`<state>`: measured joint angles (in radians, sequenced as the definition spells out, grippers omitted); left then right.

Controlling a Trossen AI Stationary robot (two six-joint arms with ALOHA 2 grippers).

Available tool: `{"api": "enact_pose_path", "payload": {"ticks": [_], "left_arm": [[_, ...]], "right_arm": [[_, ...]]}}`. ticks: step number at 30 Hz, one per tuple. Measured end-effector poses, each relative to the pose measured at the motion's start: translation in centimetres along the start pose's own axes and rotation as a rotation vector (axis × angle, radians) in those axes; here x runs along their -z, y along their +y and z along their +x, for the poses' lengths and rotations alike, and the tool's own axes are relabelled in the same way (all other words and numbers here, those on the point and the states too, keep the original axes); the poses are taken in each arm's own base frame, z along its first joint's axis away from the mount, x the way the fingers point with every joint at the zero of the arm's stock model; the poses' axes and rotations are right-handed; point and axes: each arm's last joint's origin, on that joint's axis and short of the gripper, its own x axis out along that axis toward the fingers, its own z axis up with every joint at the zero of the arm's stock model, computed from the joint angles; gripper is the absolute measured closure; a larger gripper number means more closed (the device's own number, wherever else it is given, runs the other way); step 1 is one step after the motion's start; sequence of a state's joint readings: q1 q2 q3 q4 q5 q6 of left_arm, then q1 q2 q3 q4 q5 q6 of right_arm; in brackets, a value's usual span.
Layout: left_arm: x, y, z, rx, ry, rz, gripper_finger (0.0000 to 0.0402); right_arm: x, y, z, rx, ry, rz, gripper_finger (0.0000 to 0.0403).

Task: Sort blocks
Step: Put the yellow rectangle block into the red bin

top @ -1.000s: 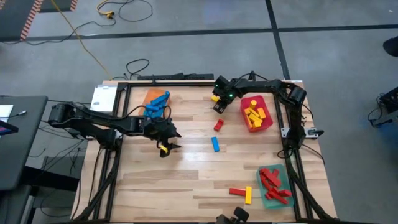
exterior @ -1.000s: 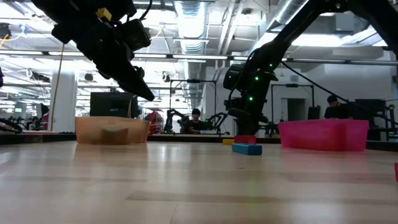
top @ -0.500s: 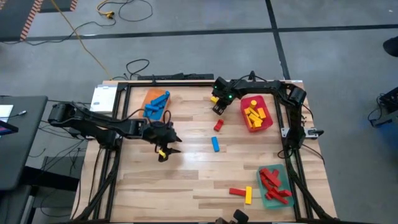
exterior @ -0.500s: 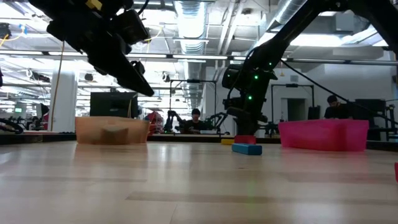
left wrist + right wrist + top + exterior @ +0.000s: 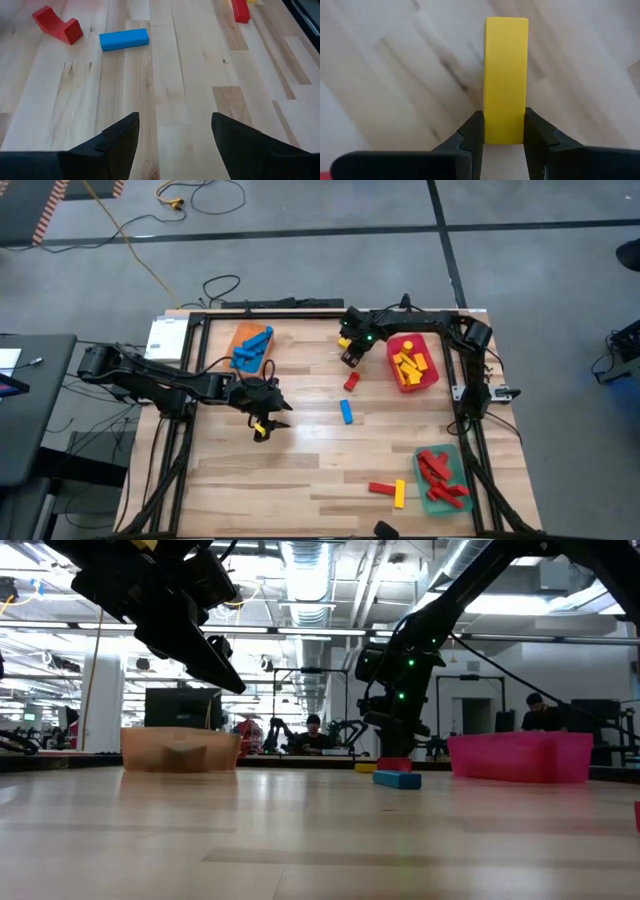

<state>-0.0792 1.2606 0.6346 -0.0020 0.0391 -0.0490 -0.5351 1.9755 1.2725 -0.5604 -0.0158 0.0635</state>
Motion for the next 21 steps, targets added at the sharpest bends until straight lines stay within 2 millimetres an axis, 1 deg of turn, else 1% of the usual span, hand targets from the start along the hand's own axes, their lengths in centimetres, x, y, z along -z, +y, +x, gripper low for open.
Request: {"api": "enact_pose_path", "payload": {"ticks": [4, 8, 13, 16, 21], "left_arm": [[0.0, 0.0, 0.0, 0.0, 0.003, -0.001, 0.0157], [0.0, 0.0, 0.0, -0.001, 0.004, -0.001, 0.0157], [0.0, 0.0, 0.0, -0.002, 0.005, -0.001, 0.0157], [0.0, 0.0, 0.0, -0.002, 0.003, 0.0, 0.0157], [0.0, 0.0, 0.0, -0.002, 0.001, 0.0, 0.0157]], "right_arm": [[0.4, 0.7, -0.9, -0.016, 0.021, 0.004, 0.029], [0.8, 1.6, -3.1, -0.022, 0.024, 0.002, 0.029], [1.6, 3.1, -6.9, -0.019, 0.008, -0.001, 0.029], [2.4, 4.2, -9.7, -0.036, -0.023, -0.004, 0.029], [4.6, 5.4, -14.2, -0.009, -0.035, 0.009, 0.029]]}}
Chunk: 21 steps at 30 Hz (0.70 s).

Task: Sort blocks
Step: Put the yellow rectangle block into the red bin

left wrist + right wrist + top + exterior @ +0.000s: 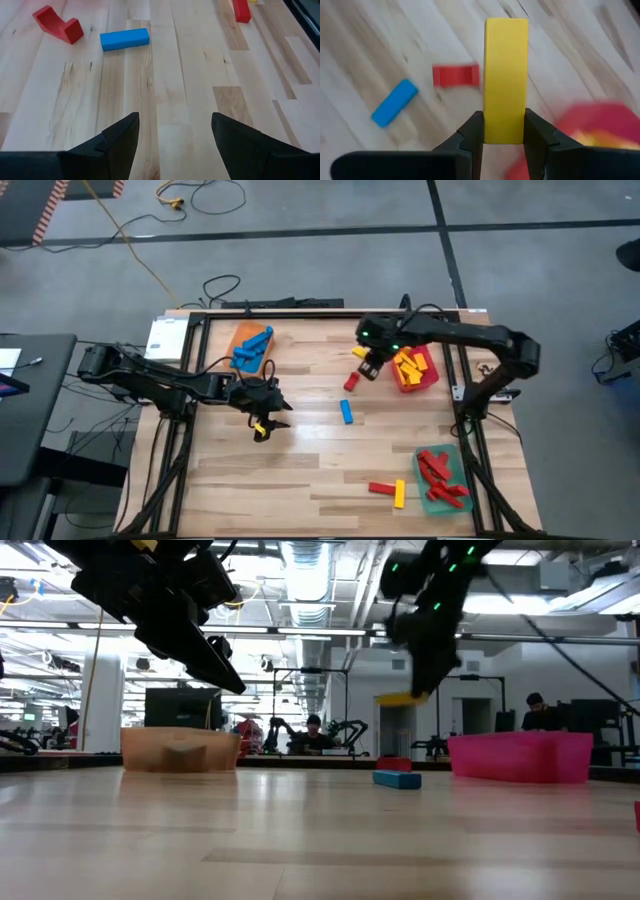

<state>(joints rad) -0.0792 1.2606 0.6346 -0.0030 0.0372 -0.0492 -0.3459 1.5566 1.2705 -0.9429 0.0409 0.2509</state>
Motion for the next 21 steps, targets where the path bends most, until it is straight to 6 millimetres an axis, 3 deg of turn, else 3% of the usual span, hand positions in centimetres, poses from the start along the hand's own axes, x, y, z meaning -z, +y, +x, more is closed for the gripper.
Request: {"api": "enact_pose_path", "payload": {"ticks": [6, 11, 15, 21], "left_arm": [[0.0, 0.0, 0.0, 0.0, -0.002, 0.003, 0.0157], [-0.2, 0.0, 0.0, 0.001, -0.019, 0.004, 0.0157], [-0.3, 0.0, 0.0, 0.002, -0.03, 0.004, 0.0157], [-0.3, 0.0, 0.0, 0.004, -0.036, 0.002, 0.0157]], "right_arm": [[3.6, 0.2, -4.0, 0.092, 0.094, 0.086, 0.029], [5.6, -0.5, -5.2, 0.187, 0.226, 0.192, 0.029], [5.6, -1.3, -4.4, 0.268, 0.291, 0.237, 0.029], [6.3, -3.6, -0.7, 0.332, 0.471, 0.295, 0.029]]}}
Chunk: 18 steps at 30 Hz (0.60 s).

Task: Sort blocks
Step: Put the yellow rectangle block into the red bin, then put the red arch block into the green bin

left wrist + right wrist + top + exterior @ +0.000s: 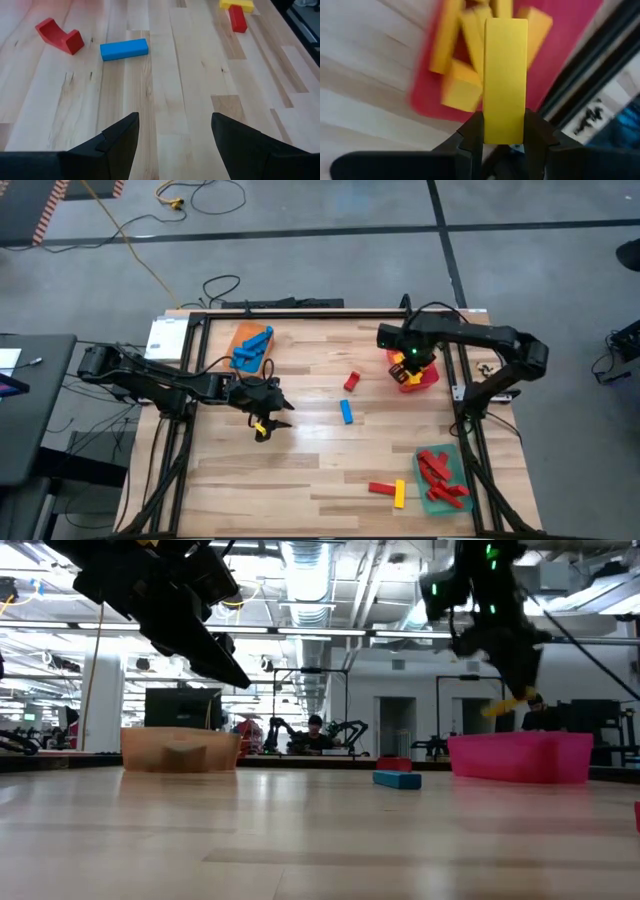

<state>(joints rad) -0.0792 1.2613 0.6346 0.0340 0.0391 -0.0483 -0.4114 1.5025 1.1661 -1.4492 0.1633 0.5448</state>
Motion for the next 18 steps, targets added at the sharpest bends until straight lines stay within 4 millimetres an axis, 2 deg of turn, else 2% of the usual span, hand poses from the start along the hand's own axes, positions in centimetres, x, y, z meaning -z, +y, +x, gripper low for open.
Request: {"api": "enact_pose_path", "payload": {"ticks": [4, 8, 13, 18], "left_arm": [[-0.3, 0.0, 0.0, 0.002, -0.036, 0.006, 0.0157], [-0.8, 0.0, 0.0, 0.002, -0.085, 0.039, 0.0157], [-1.4, 0.0, 0.1, -0.003, -0.15, 0.102, 0.0157], [-1.4, 0.7, 1.9, -0.03, -0.191, 0.14, 0.0157]], "right_arm": [[-0.3, -0.8, 2.8, 0.031, 0.091, 0.024, 0.029], [-0.4, -1.1, 4.1, 0.0, 0.085, 0.024, 0.0282], [-0.1, -0.9, 3.7, -0.052, 0.035, 0.013, 0.0245], [0.8, -1.2, 2.5, -0.087, -0.036, 0.018, 0.0198]]}}
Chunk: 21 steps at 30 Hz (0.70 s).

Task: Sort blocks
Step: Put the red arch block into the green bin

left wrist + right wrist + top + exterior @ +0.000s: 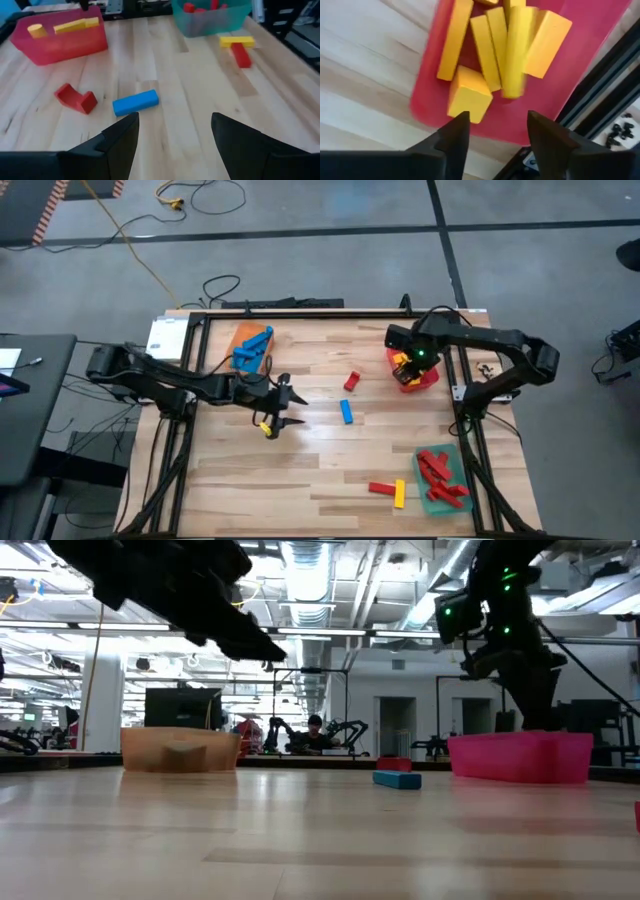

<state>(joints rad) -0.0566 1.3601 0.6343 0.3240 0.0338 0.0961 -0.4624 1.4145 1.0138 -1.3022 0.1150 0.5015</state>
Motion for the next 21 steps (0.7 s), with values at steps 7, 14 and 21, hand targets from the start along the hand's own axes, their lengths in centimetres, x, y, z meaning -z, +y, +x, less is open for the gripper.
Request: {"api": "enact_pose_path", "payload": {"ticks": [7, 14, 21], "left_arm": [[1.2, 1.2, 4.0, -0.027, 0.077, -0.005, 0.0157], [-0.1, 4.1, 7.9, -0.075, 0.128, 0.045, 0.0157], [-1.6, 7.4, 11.0, -0.017, 0.248, 0.149, 0.0157]], "right_arm": [[2.1, -0.1, -2.1, -0.062, -0.113, 0.015, 0.0163], [4.8, 2.0, -4.1, -0.199, -0.268, -0.09, 0.0164], [7.7, 6.3, -5.0, -0.343, -0.36, -0.242, 0.0164]]}}
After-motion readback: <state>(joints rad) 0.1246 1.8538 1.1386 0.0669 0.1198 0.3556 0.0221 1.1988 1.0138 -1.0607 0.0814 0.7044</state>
